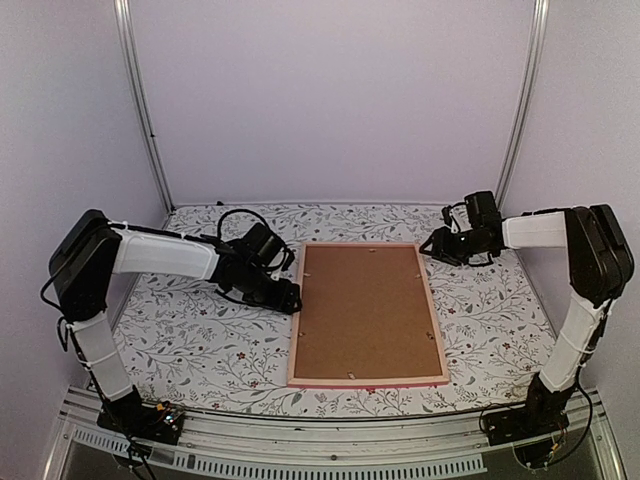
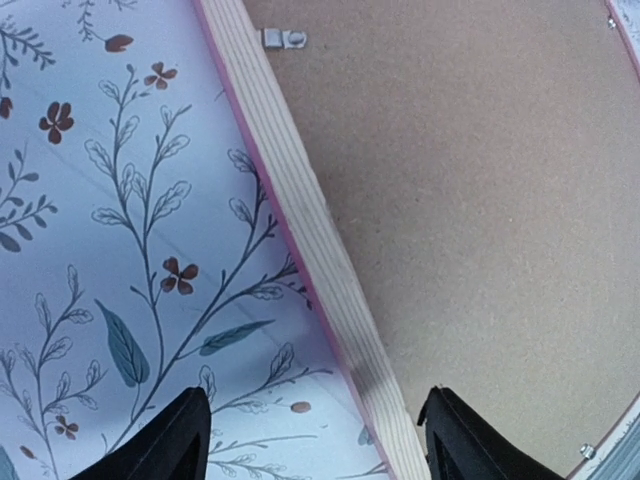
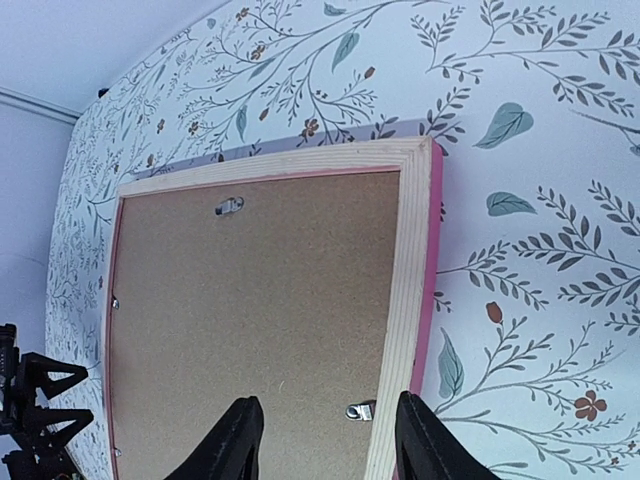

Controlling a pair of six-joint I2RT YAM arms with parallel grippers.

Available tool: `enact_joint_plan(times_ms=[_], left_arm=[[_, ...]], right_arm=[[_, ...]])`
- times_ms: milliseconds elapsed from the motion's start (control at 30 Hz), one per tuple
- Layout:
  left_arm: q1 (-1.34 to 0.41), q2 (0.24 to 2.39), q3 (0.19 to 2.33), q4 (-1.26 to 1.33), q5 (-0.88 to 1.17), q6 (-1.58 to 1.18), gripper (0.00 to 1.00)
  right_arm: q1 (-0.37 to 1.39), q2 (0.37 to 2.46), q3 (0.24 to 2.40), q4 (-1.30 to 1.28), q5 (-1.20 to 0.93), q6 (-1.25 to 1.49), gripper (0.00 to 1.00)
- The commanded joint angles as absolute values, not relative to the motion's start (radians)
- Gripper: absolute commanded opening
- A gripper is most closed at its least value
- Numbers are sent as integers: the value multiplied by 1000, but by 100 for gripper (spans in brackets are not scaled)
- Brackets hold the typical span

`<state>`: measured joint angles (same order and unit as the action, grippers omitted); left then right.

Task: Put the photo into the frame
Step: Hold the photo frame at the center of the board.

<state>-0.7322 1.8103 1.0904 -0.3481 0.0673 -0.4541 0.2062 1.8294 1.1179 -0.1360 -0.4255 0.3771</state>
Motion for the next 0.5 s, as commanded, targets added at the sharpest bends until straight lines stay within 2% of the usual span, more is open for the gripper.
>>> enact_joint_plan(times_ms=[0, 233, 467], left_arm=[[-724, 1872, 1162, -319, 71, -429, 70], [-725, 1942, 1231, -347, 55, -408, 50], [-727, 1961, 1219, -326, 43, -420, 38]], right_arm=[[200, 1763, 1081, -166, -434, 361, 48], [200, 1724, 1027, -179, -429, 349, 49], [206, 1685, 946, -175, -439, 359, 49]])
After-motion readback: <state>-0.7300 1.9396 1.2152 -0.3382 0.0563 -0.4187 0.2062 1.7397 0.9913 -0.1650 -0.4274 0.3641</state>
